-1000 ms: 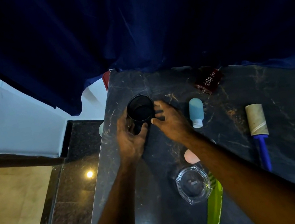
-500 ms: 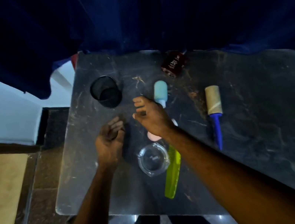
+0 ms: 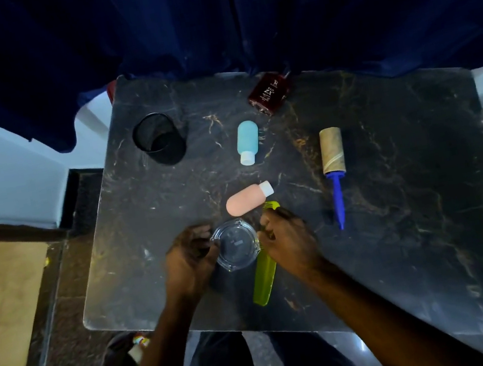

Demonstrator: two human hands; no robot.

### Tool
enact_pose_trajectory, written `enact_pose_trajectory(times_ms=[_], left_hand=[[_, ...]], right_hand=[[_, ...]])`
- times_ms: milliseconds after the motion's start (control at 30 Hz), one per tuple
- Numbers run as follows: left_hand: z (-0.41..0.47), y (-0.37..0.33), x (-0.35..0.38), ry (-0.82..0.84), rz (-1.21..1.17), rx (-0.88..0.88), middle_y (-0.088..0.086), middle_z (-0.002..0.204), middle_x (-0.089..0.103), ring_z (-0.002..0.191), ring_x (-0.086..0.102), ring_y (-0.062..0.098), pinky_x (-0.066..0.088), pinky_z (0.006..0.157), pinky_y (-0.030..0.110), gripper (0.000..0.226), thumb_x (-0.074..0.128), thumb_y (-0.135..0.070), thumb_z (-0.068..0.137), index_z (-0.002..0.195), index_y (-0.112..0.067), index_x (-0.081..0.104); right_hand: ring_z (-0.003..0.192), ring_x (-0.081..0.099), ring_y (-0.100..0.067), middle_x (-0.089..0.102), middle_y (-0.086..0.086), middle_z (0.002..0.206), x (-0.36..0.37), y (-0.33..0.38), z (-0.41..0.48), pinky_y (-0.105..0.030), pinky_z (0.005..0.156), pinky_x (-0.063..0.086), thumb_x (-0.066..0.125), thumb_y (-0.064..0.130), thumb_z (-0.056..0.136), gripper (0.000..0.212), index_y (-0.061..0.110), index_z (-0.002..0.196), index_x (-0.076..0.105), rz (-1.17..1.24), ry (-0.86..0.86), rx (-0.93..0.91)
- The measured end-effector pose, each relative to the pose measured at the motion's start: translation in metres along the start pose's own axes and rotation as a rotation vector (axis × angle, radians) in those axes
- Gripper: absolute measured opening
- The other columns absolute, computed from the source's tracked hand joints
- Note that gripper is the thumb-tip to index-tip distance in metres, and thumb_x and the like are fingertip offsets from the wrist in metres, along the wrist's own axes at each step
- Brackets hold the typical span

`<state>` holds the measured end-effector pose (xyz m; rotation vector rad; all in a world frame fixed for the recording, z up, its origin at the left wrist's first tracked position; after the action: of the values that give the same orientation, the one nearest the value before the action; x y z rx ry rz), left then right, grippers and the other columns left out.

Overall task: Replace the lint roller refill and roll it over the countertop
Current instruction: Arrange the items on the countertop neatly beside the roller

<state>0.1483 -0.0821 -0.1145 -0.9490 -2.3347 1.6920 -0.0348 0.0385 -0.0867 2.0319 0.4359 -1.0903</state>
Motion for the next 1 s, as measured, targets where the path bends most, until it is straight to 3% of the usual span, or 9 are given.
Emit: enact_pose_trajectory(times_ms=[133,300,433,533,700,800,1000], left_hand=[[0.0,0.007,0.0,0.073,0.119,0.024,0.002,0.099,0.08,0.086,0.077,0.022,0.064,0.08,0.041,0.03,0.084,-0.005,0.084,0.111,-0.013,0.073],[0.007,0.004,-0.002,0.055,0.188,0.066,-0.004,0.095,0.079,0.083,0.076,0.012,0.064,0.078,0.036,0.03,0.086,-0.007,0.081,0.105,-0.02,0.075],[0.009,0.002,-0.014,0.032,0.053,0.003,0.013,0.095,0.078,0.085,0.076,0.028,0.063,0.077,0.041,0.023,0.08,0.009,0.083,0.102,-0.001,0.072],[0.019,-0.001,-0.033,0.002,-0.09,0.01,0.028,0.1,0.075,0.087,0.073,0.027,0.061,0.078,0.03,0.019,0.072,0.017,0.085,0.103,0.014,0.066],[0.054,-0.02,-0.069,-0.057,-0.093,0.053,0.01,0.101,0.08,0.093,0.077,0.018,0.062,0.079,0.027,0.022,0.078,0.002,0.087,0.108,0.004,0.07],[0.081,-0.024,-0.08,-0.075,-0.1,0.066,0.01,0.097,0.08,0.088,0.078,0.016,0.061,0.075,0.026,0.02,0.077,0.004,0.088,0.106,0.006,0.07],[0.116,-0.014,-0.092,-0.127,-0.134,-0.014,0.036,0.104,0.072,0.09,0.071,0.033,0.061,0.082,0.053,0.02,0.069,0.015,0.089,0.108,0.018,0.064]], right_hand=[[0.09,0.067,-0.023,0.068,0.002,0.098,0.013,-0.002,-0.003,-0.035,0.079,0.056,0.059,0.042,0.087,0.02,0.024,0.094,0.054,0.023,0.066,0.086],[0.084,0.068,-0.022,0.067,0.001,0.087,0.026,0.005,-0.006,-0.034,0.073,0.056,0.059,0.042,0.09,0.021,0.024,0.087,0.049,0.023,0.089,0.152],[0.081,0.067,-0.025,0.066,0.0,0.084,0.026,0.021,-0.005,-0.036,0.072,0.057,0.06,0.043,0.09,0.025,0.021,0.087,0.048,0.054,0.078,0.192],[0.079,0.065,-0.024,0.066,-0.002,0.085,0.016,0.046,0.007,-0.032,0.067,0.052,0.061,0.037,0.088,0.02,0.022,0.087,0.048,0.081,0.003,0.14],[0.073,0.061,-0.02,0.064,0.0,0.079,0.009,0.091,0.054,-0.028,0.059,0.04,0.062,0.028,0.087,0.016,0.02,0.082,0.05,0.098,-0.03,0.053],[0.081,0.065,-0.023,0.067,-0.003,0.089,0.012,0.108,0.082,-0.03,0.066,0.047,0.063,0.029,0.088,0.014,0.018,0.088,0.054,0.066,-0.044,0.025],[0.092,0.066,-0.022,0.068,-0.006,0.103,0.026,0.133,0.124,-0.033,0.075,0.053,0.064,0.03,0.091,0.02,0.017,0.104,0.057,-0.013,-0.026,-0.004]])
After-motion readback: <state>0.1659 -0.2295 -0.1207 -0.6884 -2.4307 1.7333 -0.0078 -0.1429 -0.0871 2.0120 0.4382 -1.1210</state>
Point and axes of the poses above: each hand's wrist, its own z-axis towards the middle knuckle, its own x-axis out of the palm, y = z × x, the point moved 7 cm from there along z, towards the middle knuckle
